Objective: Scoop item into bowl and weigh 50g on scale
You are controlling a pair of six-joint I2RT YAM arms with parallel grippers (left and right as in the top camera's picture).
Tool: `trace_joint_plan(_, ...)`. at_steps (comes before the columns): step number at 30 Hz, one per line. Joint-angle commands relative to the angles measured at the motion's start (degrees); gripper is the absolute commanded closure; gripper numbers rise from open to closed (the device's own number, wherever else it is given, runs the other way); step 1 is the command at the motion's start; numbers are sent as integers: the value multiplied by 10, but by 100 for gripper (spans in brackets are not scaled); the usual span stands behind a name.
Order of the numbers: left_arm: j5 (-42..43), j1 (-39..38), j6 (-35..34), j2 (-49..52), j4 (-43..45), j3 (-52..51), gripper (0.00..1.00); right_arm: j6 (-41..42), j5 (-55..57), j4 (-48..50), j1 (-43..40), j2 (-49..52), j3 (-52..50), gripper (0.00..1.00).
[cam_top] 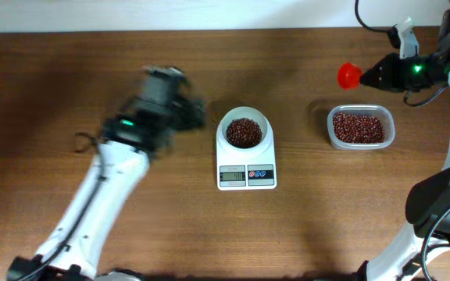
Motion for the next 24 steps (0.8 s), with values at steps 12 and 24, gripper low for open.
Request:
trace_joint_plan(12,42,299,30,40,176,40,1,143,147,108,-6,0,8,96)
trace_joint_plan(24,122,-10,162,40,-205,106,1,106,195,-64,-5,0,8,96)
